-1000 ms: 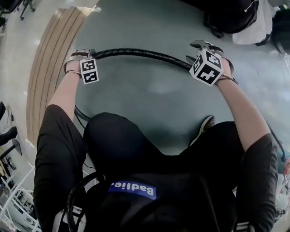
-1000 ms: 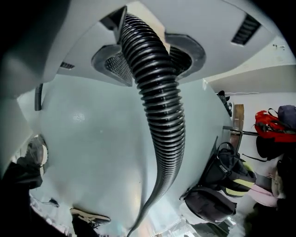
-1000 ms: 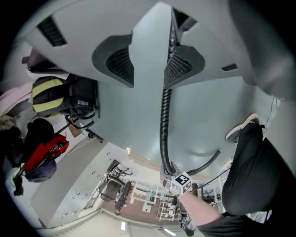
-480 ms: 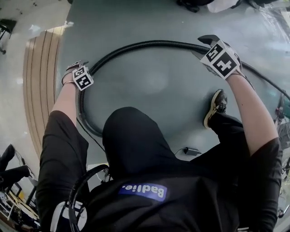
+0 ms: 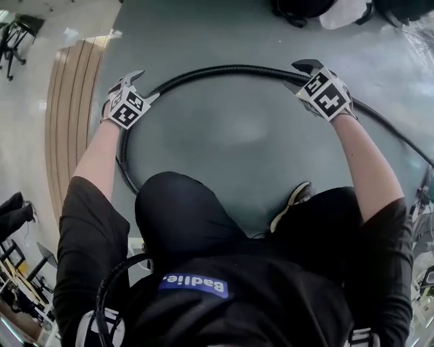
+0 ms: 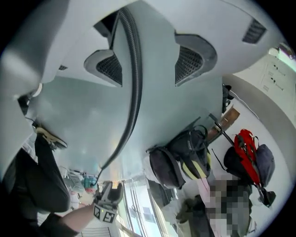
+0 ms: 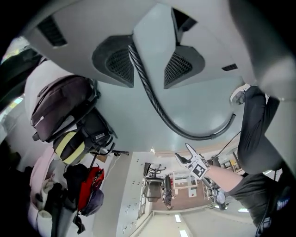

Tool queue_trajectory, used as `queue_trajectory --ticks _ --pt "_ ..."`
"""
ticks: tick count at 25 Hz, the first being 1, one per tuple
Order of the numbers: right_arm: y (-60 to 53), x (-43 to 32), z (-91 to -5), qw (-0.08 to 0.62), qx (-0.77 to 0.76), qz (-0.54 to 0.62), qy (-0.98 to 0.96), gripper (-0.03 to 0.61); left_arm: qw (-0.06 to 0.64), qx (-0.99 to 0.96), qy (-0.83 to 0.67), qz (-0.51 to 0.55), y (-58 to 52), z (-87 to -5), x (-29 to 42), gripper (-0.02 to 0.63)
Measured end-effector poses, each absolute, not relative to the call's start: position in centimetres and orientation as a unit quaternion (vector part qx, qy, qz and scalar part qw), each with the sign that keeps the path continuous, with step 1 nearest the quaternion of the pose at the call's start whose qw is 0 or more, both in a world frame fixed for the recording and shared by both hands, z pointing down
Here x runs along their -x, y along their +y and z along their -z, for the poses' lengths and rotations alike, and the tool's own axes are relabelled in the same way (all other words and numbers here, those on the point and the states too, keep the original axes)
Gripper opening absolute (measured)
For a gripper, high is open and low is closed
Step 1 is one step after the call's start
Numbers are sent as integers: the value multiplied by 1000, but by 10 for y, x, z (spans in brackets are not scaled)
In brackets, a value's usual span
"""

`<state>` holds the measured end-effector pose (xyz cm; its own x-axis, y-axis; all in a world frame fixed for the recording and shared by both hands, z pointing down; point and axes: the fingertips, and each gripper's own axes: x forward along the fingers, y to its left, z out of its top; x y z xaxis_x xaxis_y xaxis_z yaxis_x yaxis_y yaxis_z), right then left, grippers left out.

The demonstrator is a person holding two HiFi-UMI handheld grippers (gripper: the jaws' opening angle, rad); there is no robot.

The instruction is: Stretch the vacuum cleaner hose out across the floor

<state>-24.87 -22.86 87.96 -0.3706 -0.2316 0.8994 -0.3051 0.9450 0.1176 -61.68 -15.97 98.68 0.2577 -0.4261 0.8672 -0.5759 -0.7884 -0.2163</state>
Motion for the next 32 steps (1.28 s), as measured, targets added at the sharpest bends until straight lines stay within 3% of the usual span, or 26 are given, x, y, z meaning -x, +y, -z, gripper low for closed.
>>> queue_trajectory --ticks 6,13,15,23,27,32 --pt "-243 232 -911 473 -129 -57 -870 187 65 -835 -339 -429 -187 -925 496 353" --pt "-234 232 -933 424 -82 -73 -899 186 94 -858 -292 -411 -184 -906 383 350" --pt "-233 238 -936 406 -73 -86 -907 187 92 -867 -279 -402 -185 -901 364 310" --pt "-228 272 -932 362 -60 -117 -923 186 77 -904 -282 -310 -189 -863 347 72" --pt "-256 301 -879 315 -76 -135 -936 149 49 -914 -295 -274 -213 -800 369 35" --pt "-269 360 -770 244 -67 -152 -955 89 9 -910 -346 -227 -225 -655 422 9"
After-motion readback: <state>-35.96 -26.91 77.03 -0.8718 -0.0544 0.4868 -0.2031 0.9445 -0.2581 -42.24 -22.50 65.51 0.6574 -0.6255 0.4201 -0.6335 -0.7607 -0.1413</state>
